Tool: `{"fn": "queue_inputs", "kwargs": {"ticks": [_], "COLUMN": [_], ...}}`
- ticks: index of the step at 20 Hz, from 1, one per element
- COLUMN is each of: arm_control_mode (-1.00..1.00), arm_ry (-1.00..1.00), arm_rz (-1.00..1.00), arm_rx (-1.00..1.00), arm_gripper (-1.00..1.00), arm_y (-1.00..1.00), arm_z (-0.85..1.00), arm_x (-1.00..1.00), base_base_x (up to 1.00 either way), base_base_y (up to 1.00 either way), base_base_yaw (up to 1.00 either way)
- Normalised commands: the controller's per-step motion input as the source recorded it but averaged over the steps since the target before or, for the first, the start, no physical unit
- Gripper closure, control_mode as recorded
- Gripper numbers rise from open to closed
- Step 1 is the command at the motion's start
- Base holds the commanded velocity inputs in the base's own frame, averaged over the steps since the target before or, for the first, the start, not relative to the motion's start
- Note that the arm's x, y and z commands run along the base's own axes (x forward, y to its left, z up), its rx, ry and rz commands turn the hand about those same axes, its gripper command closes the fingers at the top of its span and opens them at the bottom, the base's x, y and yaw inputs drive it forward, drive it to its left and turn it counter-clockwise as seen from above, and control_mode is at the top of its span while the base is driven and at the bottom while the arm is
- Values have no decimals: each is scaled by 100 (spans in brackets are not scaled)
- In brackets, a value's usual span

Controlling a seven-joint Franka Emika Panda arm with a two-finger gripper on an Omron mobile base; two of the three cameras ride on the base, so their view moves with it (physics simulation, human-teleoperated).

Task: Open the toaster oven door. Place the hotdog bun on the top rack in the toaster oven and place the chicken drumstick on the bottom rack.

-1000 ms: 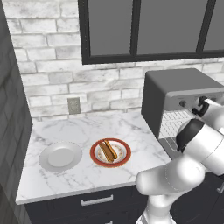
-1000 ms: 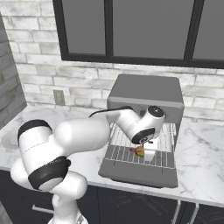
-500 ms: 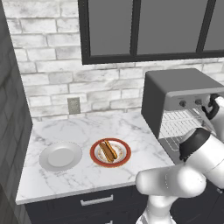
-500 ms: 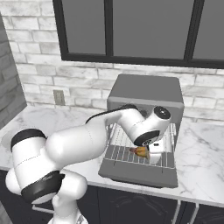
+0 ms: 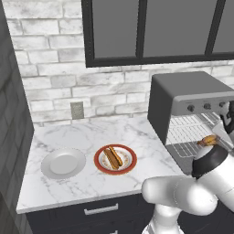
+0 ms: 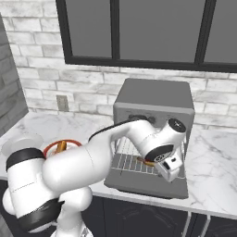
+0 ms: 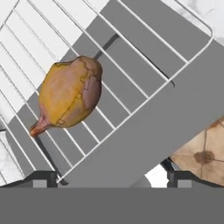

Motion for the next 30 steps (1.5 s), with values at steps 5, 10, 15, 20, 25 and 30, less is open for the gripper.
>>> {"fn": "queue_inputs", "kwargs": {"ticks": [5,10,15,20,25,30], "arm_control_mode": [-100,-100,-100,-100,-100,-100], "arm_ry": [0,0,0,0,0,5], "arm_rz": [38,22,19,18,5,0], "arm_rx": [-9,-2,-5,-11,-2,0], "arm_gripper": [-100,-100,-100,-100,-100,-100], "arm_y": [1,14,16,8,0,0], "arm_z": [-20,-34,-20,-16,-29,-26], "arm_x": [-38,-21,4,5,0,23], "base_base_x": [0,0,0,0,0,0], "base_base_y": [0,0,0,0,0,0], "base_base_yaw": [0,0,0,0,0,0]}}
